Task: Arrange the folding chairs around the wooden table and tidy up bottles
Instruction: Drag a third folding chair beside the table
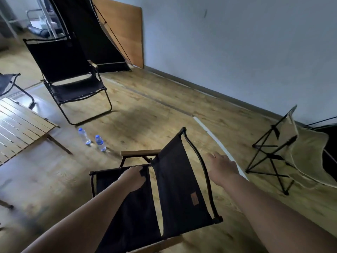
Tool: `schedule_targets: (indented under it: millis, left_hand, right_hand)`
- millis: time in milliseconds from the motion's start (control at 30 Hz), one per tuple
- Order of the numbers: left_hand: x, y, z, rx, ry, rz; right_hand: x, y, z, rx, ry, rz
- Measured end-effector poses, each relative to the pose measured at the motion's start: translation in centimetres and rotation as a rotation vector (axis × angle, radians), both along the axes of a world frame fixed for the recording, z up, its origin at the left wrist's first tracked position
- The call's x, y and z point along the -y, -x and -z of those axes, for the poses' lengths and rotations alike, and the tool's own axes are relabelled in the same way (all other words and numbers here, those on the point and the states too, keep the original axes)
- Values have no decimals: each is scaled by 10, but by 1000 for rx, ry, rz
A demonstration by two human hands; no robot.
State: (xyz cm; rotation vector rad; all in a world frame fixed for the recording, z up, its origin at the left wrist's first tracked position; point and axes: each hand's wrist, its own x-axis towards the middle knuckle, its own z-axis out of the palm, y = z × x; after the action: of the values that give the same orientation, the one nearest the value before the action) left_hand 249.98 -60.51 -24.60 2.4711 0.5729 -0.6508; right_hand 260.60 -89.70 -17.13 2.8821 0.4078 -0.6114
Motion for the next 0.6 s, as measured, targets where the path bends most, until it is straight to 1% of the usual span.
schedule_targets:
  millis: [100,200,400,600]
  left_hand:
    - [17,-19,-5,7,6,2]
    - [33,-34,-5,13,30,-39]
    - [83,-53,-2,-5,69,-227]
    - [161,-57,16,-52,112,-455]
  right_hand:
    - [7,-19,6,-21,-7,-24]
    - [13,-43,14,-44,-4,-60]
    - [33,-101,29,-57,-2,-229]
    - [56,-149,41,-99,8,-454]
